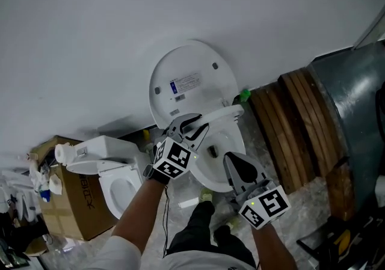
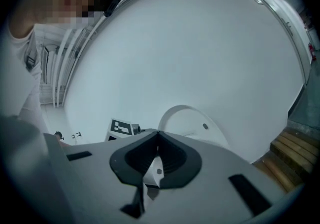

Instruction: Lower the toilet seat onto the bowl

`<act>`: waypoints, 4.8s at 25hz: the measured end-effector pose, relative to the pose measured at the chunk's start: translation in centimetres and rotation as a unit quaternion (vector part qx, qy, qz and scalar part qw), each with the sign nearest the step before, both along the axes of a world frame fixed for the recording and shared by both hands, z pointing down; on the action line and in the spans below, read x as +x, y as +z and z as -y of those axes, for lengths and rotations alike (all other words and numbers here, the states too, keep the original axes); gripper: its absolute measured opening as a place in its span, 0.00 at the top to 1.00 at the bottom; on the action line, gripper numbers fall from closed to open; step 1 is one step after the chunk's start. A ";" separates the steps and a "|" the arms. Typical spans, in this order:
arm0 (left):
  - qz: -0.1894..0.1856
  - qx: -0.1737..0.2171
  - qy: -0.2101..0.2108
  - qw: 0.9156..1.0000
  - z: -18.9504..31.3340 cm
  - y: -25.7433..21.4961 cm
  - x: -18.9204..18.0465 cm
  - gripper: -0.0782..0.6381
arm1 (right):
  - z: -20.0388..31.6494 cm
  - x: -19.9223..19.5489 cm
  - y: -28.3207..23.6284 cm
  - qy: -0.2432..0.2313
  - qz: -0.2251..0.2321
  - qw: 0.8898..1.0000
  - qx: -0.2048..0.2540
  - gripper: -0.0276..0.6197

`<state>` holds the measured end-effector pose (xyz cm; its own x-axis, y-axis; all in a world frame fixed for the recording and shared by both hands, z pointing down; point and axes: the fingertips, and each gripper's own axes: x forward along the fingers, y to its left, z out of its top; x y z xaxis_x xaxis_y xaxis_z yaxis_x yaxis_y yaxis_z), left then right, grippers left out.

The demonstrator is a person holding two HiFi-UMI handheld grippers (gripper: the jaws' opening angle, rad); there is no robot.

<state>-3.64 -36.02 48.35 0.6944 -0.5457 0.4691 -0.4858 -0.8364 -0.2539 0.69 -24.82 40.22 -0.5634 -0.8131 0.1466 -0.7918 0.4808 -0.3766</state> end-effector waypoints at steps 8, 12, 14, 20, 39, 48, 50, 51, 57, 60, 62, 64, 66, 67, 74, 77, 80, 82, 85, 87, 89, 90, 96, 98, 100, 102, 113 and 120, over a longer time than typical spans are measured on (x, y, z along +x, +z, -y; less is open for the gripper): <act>0.020 -0.009 0.033 0.999 -6.3 2.2 2.1 0.71 | -3.0 4.4 2.2 0.041 -0.021 0.999 -0.001 0.93; 0.020 -0.019 0.045 0.999 -10.0 4.0 3.6 0.71 | -5.1 7.0 3.6 0.062 -0.020 0.998 -0.014 0.93; 0.021 -0.028 0.047 0.998 -11.7 5.1 4.1 0.71 | -6.0 7.7 4.4 0.067 -0.019 0.997 -0.018 0.93; 0.023 -0.062 0.077 0.995 -18.3 9.5 6.4 0.70 | -8.7 9.8 7.6 0.091 -0.022 0.995 -0.040 0.93; -0.011 -0.159 0.102 0.982 -29.3 24.8 10.1 0.76 | -11.9 13.6 20.0 0.139 -0.035 0.986 -0.079 0.93; 0.007 -0.199 0.115 0.973 -32.1 34.0 11.2 0.79 | -13.0 13.3 27.7 0.139 -0.025 0.985 -0.103 0.93; 0.011 -0.208 0.113 0.972 -32.3 36.2 11.3 0.80 | -13.1 13.3 29.3 0.140 -0.024 0.984 -0.108 0.93; 0.014 -0.211 0.112 0.971 -32.4 37.2 11.4 0.81 | -13.2 13.4 30.1 0.140 -0.024 0.984 -0.110 0.93; 0.032 -0.233 0.110 0.966 -32.9 42.4 11.7 0.82 | -13.7 13.7 34.2 0.141 -0.021 0.982 -0.125 0.93; 0.040 -0.244 0.110 0.963 -32.9 44.5 11.8 0.82 | -13.7 13.6 35.8 0.140 -0.021 0.981 -0.130 0.93; 0.044 -0.248 0.110 0.961 -32.9 45.6 11.8 0.82 | -13.7 13.5 36.7 0.140 -0.020 0.981 -0.132 0.93; 0.048 -0.251 0.108 0.961 -32.8 46.7 11.8 0.82 | -13.8 13.4 37.4 0.140 -0.021 0.981 -0.134 0.93; 0.049 -0.254 0.105 0.960 -32.8 47.6 11.8 0.82 | -14.0 13.3 38.1 0.139 -0.022 0.981 -0.136 0.93; 0.049 -0.255 0.104 0.960 -32.8 48.0 11.8 0.82 | -14.1 13.3 38.4 0.139 -0.023 0.981 -0.136 0.93; 0.047 -0.263 0.090 0.960 -32.5 50.0 11.7 0.82 | -14.7 12.8 39.2 0.136 -0.027 0.981 -0.136 0.93; 0.039 -0.265 0.085 0.960 -32.5 50.0 11.6 0.83 | -14.8 12.9 40.1 0.134 -0.030 0.981 -0.140 0.93; 0.038 -0.273 0.077 0.958 -32.0 49.5 11.7 0.83 | -14.9 12.8 40.3 0.133 -0.028 0.980 -0.144 0.93; 0.028 -0.275 0.070 0.958 -31.4 47.9 11.6 0.85 | -15.1 12.7 39.4 0.130 -0.028 0.980 -0.147 0.93; 0.003 -0.274 0.066 0.959 -30.7 43.5 11.9 0.88 | -15.3 12.8 36.7 0.128 -0.029 0.980 -0.148 0.93; -0.016 -0.268 0.066 0.961 -30.2 39.5 12.3 0.88 | -15.4 13.0 34.2 0.126 -0.031 0.981 -0.147 0.93; -0.035 -0.260 0.063 0.963 -29.8 34.9 12.6 0.88 | -15.4 13.0 31.3 0.123 -0.034 0.981 -0.143 0.93; -0.045 -0.255 0.059 0.964 -29.6 32.5 12.8 0.88 | -15.5 13.1 29.7 0.121 -0.036 0.982 -0.140 0.93; -0.106 -0.218 0.039 0.969 -28.5 17.7 13.1 0.88 | -15.9 13.5 19.7 0.111 -0.050 0.986 -0.114 0.93; -0.119 -0.202 0.035 0.971 -28.6 13.1 13.3 0.88 | -16.5 13.7 16.4 0.107 -0.056 0.988 -0.101 0.93; -0.138 -0.189 0.027 0.972 -28.6 8.6 13.4 0.88 | -17.0 14.0 13.2 0.106 -0.064 0.989 -0.086 0.93; -0.159 -0.175 0.022 0.971 -28.7 4.3 13.7 0.88 | -17.5 14.2 10.1 0.106 -0.067 0.990 -0.072 0.93; -0.222 -0.080 0.022 0.972 -31.4 -12.4 14.7 0.88 | -20.5 14.3 -4.1 0.093 -0.098 0.990 0.042 0.94; -0.245 -0.024 0.017 0.969 -33.1 -18.1 14.2 0.88 | -22.4 13.6 -10.0 0.089 -0.109 0.986 0.092 0.94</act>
